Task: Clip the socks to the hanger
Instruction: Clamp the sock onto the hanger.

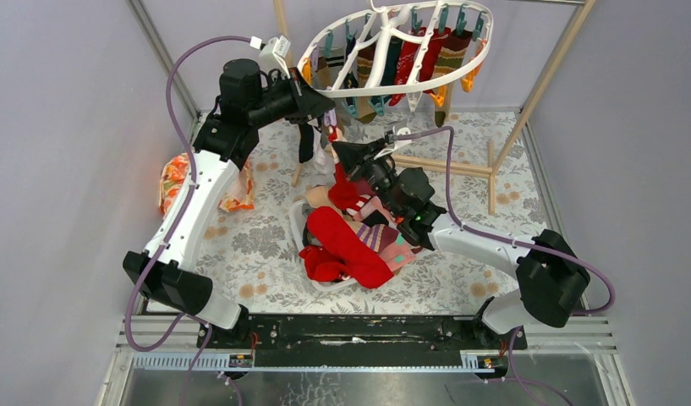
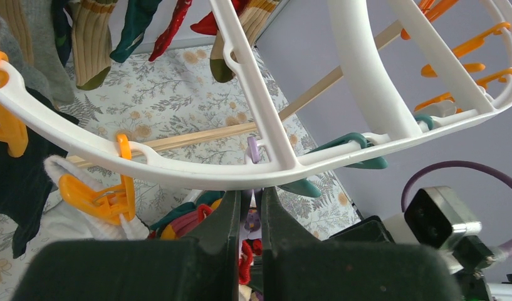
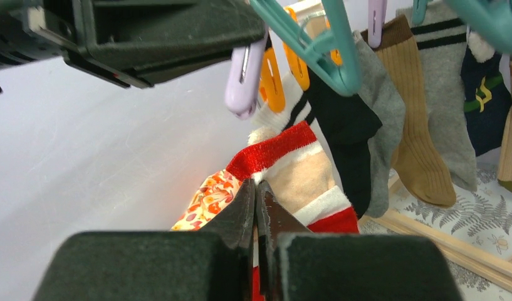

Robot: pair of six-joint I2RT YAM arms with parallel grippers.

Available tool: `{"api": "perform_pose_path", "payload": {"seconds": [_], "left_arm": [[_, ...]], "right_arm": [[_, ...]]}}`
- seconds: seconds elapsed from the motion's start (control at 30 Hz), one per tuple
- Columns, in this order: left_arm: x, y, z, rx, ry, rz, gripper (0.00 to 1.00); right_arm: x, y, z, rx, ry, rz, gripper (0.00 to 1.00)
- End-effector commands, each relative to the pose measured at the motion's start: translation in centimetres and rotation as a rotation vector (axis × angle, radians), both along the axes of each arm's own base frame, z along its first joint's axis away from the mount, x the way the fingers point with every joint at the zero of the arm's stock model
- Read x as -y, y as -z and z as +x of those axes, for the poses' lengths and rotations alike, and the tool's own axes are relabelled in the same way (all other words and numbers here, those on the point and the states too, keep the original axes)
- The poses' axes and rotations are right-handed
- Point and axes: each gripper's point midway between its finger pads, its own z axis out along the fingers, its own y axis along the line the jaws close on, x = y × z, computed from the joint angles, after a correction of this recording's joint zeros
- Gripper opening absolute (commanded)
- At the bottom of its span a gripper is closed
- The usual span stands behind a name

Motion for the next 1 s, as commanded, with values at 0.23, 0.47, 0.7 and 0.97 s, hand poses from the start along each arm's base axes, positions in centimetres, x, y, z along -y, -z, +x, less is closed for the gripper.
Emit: {"api": "perform_pose_path", "payload": {"seconds": [0.23, 0.47, 0.7, 0.97], "left_arm": [[0.4, -0.5, -0.4, 0.024, 0.021, -0.004, 0.0], [0.5, -0.5, -0.4, 0.022, 0.022, -0.007, 0.0], [0.4, -0.5, -0.4, 0.028, 0.02, -0.001, 0.0], [0.1, -0.4, -0.3, 0.042, 0.005, 0.015, 0.0]], "right_arm": [[-0.4, -6.3, -0.2, 0.107, 0.002, 0.097, 0.0], [-0.8, -7.1, 0.0, 0.118, -0.001, 0.098, 0.0], [-0.8, -8.0, 0.5, 0.128, 0.025, 0.109, 0.0], [-0.4, -9.2, 0.7, 0.132, 0.04, 0.152, 0.0]]}}
